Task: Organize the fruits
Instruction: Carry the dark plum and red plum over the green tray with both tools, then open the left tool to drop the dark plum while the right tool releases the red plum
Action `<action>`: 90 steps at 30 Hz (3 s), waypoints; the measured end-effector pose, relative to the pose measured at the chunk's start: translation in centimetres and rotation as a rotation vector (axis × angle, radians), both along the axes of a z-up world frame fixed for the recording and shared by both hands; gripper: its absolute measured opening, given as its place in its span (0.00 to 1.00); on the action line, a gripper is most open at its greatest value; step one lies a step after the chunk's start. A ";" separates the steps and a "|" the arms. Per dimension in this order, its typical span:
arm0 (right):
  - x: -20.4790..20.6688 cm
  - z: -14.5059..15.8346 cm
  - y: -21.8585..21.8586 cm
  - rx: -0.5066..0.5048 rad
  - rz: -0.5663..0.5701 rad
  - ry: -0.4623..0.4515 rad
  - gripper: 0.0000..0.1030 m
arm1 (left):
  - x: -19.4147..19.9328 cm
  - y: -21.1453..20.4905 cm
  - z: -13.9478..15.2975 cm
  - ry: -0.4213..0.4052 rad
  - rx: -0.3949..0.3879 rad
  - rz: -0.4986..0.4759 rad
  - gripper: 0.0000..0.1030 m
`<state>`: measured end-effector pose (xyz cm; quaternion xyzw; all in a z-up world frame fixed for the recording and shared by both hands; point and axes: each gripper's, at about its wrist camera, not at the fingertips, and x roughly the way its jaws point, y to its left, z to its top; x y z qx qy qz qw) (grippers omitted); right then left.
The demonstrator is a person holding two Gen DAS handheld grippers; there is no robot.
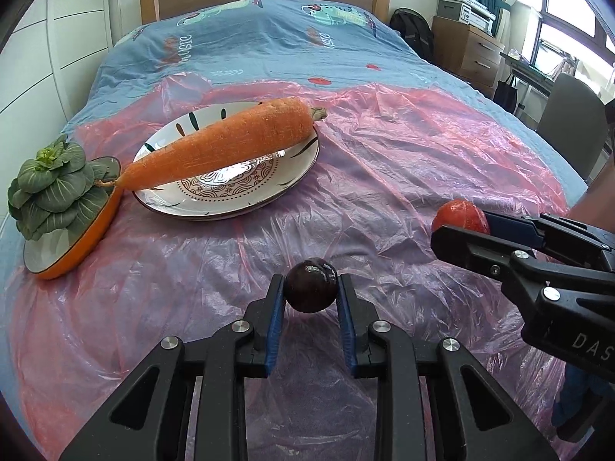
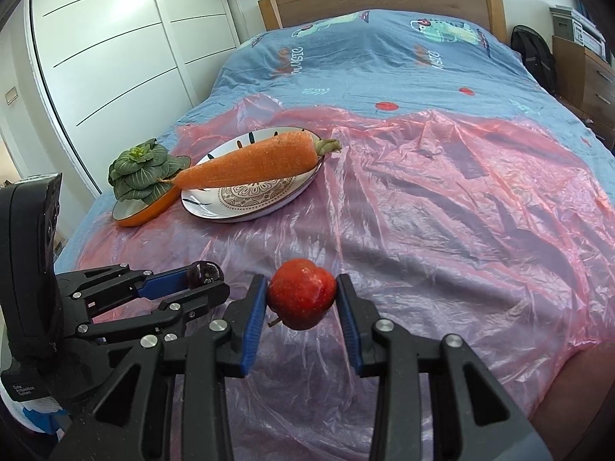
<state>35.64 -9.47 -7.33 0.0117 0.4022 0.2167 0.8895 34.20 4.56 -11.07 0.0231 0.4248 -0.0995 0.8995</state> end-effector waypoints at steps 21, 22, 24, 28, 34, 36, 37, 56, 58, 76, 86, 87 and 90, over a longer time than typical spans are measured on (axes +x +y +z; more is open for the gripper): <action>-10.7 6.1 -1.0 -0.058 0.060 -0.057 0.08 | -9.0 0.2 7.2 -0.060 0.020 0.021 0.22; -11.4 6.4 -1.1 -0.059 0.065 -0.058 0.08 | -9.6 0.1 7.6 -0.063 0.022 0.021 0.22; -12.8 6.9 -1.5 -0.061 0.073 -0.059 0.08 | -11.0 -0.4 8.4 -0.069 0.027 0.016 0.22; -15.5 7.7 -2.6 -0.061 0.080 -0.058 0.08 | -13.7 -2.0 9.9 -0.081 0.044 -0.006 0.22; -19.3 7.9 -5.8 -0.055 0.060 -0.037 0.08 | -17.6 -5.5 11.3 -0.076 0.043 -0.060 0.22; -20.5 7.8 -7.2 -0.057 0.045 -0.029 0.08 | -18.8 -6.9 11.6 -0.069 0.043 -0.087 0.22; -21.0 7.7 -8.0 -0.057 0.035 -0.026 0.08 | -19.3 -7.7 11.7 -0.065 0.042 -0.101 0.22; -26.5 6.9 -27.1 -0.050 -0.282 -0.006 0.08 | -24.6 -24.9 11.5 -0.008 0.049 -0.383 0.22; -26.6 6.7 -29.0 -0.054 -0.311 -0.004 0.08 | -24.5 -26.9 11.1 0.006 0.051 -0.407 0.22; -19.9 3.9 -43.3 -0.102 -0.486 -0.009 0.08 | -14.8 -43.2 7.8 0.079 0.029 -0.487 0.22; -17.0 0.9 -46.2 -0.130 -0.490 0.030 0.08 | -11.6 -47.2 3.4 0.153 0.020 -0.485 0.22; -16.9 0.6 -46.4 -0.132 -0.488 0.034 0.08 | -11.5 -47.5 3.2 0.157 0.023 -0.485 0.22; -16.7 0.1 -46.3 -0.140 -0.482 0.040 0.09 | -11.3 -48.0 2.4 0.172 0.028 -0.487 0.22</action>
